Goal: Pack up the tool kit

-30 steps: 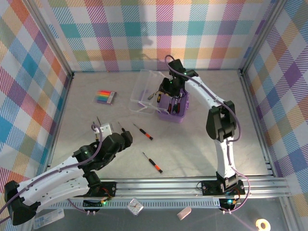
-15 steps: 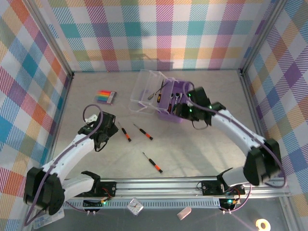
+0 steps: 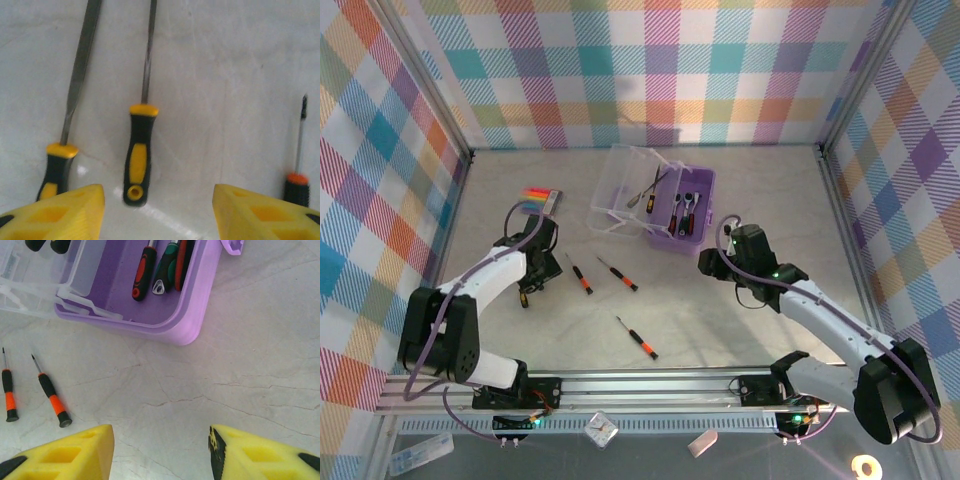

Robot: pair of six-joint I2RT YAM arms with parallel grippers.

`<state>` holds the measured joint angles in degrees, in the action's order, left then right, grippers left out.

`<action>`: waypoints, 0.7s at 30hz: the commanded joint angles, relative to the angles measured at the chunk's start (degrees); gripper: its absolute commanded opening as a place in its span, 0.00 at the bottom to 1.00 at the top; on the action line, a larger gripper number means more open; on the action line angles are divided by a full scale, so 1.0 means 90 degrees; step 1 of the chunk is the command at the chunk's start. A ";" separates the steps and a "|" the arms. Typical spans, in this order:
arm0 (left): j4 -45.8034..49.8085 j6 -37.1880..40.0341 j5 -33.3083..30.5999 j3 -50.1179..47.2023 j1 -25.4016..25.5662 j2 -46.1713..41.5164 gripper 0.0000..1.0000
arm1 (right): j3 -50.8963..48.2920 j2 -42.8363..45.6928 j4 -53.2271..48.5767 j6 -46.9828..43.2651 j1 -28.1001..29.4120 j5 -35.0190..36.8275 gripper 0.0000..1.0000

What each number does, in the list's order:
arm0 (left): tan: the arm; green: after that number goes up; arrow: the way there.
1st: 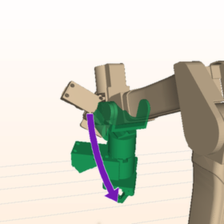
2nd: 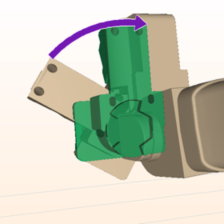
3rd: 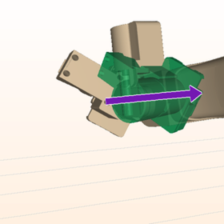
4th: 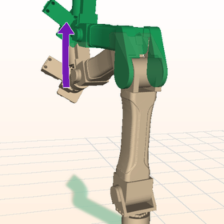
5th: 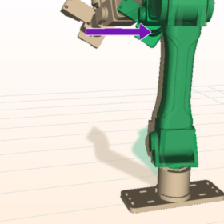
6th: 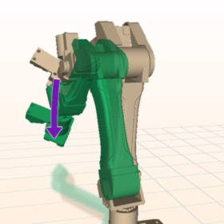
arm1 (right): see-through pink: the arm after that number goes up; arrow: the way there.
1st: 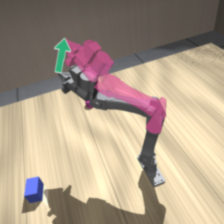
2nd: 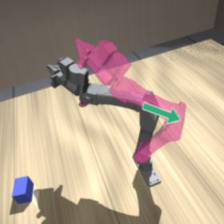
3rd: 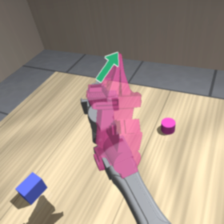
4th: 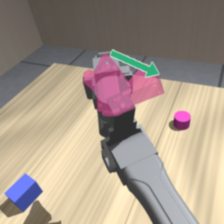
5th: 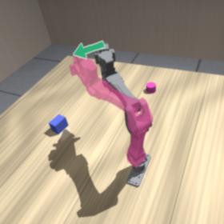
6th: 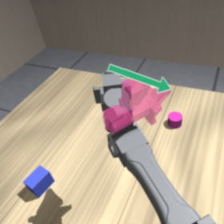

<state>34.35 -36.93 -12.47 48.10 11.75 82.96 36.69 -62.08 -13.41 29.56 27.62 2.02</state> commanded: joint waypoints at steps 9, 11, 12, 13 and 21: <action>-0.0094 0.0510 0.0285 0.0248 -0.0594 0.0738 0.52 | -0.0583 0.0502 0.0828 0.0332 0.0007 0.0398 0.46; -0.0215 0.0608 0.0420 0.0277 -0.0602 0.0889 0.49 | -0.0609 0.0494 0.0858 0.0351 0.0008 0.0434 0.46; -0.0265 0.0647 0.0459 0.0298 -0.0608 0.0975 0.47 | -0.0619 0.0492 0.0854 0.0372 0.0015 0.0457 0.46; -0.0285 0.0677 0.0467 0.0310 -0.0612 0.1060 0.44 | -0.0628 0.0482 0.0865 0.0381 0.0003 0.0477 0.46; -0.0368 0.0842 0.0519 0.0436 -0.0609 0.1524 0.18 | -0.0600 0.0452 0.0828 0.0390 0.0008 0.0536 0.45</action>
<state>31.81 -30.41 -9.13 52.05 6.59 94.28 31.48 -58.35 -7.29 32.53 27.62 5.74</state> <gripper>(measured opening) 0.191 0.452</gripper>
